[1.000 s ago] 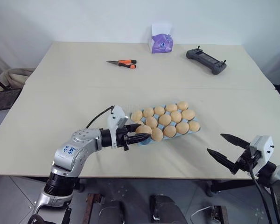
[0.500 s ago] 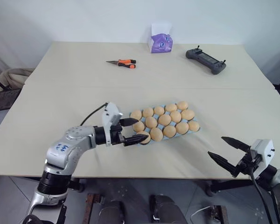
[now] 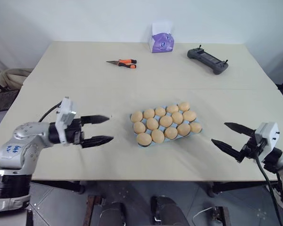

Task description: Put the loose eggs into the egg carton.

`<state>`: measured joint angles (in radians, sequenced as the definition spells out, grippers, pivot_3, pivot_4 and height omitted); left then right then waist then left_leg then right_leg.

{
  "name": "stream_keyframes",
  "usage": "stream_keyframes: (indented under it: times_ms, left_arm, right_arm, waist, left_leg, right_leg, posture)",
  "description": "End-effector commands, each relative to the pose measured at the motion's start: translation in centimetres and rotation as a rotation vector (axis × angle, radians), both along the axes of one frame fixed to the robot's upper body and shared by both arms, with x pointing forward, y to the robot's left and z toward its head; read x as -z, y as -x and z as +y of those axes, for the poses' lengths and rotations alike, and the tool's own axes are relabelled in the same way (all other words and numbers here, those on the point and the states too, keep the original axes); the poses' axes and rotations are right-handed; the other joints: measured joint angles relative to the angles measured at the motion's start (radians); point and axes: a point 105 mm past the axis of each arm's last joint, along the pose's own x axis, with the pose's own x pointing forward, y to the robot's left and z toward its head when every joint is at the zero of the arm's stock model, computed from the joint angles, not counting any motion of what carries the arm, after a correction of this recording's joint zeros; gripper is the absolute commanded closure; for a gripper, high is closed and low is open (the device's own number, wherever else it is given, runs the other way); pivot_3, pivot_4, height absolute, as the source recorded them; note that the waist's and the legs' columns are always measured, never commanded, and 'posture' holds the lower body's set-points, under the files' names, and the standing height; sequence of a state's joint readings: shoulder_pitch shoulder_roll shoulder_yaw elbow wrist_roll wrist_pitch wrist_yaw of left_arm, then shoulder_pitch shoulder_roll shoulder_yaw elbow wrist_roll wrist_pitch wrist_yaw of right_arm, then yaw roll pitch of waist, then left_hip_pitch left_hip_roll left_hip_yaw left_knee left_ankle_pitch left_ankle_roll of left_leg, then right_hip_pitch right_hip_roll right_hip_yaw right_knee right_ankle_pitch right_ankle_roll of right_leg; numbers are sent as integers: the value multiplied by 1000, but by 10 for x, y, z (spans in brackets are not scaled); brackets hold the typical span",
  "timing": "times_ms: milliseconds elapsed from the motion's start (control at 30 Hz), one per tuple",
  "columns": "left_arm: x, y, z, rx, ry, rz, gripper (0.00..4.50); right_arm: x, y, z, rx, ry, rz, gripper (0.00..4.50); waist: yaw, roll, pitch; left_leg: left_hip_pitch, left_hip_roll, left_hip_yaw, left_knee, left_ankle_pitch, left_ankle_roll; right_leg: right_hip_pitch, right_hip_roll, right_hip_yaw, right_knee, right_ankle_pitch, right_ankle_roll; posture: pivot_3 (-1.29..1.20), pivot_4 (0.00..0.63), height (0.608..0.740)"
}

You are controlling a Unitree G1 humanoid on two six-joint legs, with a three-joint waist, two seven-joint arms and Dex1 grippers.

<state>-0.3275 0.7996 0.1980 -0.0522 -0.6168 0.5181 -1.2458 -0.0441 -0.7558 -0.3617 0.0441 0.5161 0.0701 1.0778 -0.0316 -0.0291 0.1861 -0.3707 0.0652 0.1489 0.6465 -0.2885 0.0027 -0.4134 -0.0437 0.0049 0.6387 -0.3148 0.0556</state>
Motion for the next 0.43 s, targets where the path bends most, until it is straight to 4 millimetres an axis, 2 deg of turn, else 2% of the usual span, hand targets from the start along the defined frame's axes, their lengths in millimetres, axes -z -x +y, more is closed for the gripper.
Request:
stream_keyframes:
  times_ms: [33,167,300,433]
  left_arm:
    - [-4,5,22,-11,-39,-40,33]
    - [9,7,37,-57,-30,-19,33]
    - [18,12,34,-53,4,-36,33]
    - [23,9,33,-53,8,-61,33]
  right_arm:
    - [-12,-4,-6,-19,45,-28,0]
    - [-11,-3,-8,-77,74,2,0]
    - [-1,1,-7,-138,103,60,0]
    - [-3,-7,-10,-123,106,52,0]
  waist:
    - [1,0,0]
    - [2,1,0]
    - [1,1,0]
    - [1,1,0]
  left_leg:
    - [0,0,0,0,0,0]
    - [0,0,0,-1,-1,2]
    - [-1,0,-1,-1,-2,2]
    - [-1,0,-1,0,-2,2]
  right_leg:
    - [0,0,0,0,0,0]
    - [0,-2,0,-2,0,0]
    - [0,-2,-1,-3,0,0]
    - [0,-2,-1,-2,0,0]
  posture:
    - [0,150,740]
    - [0,150,740]
    - [0,150,740]
    - [0,150,740]
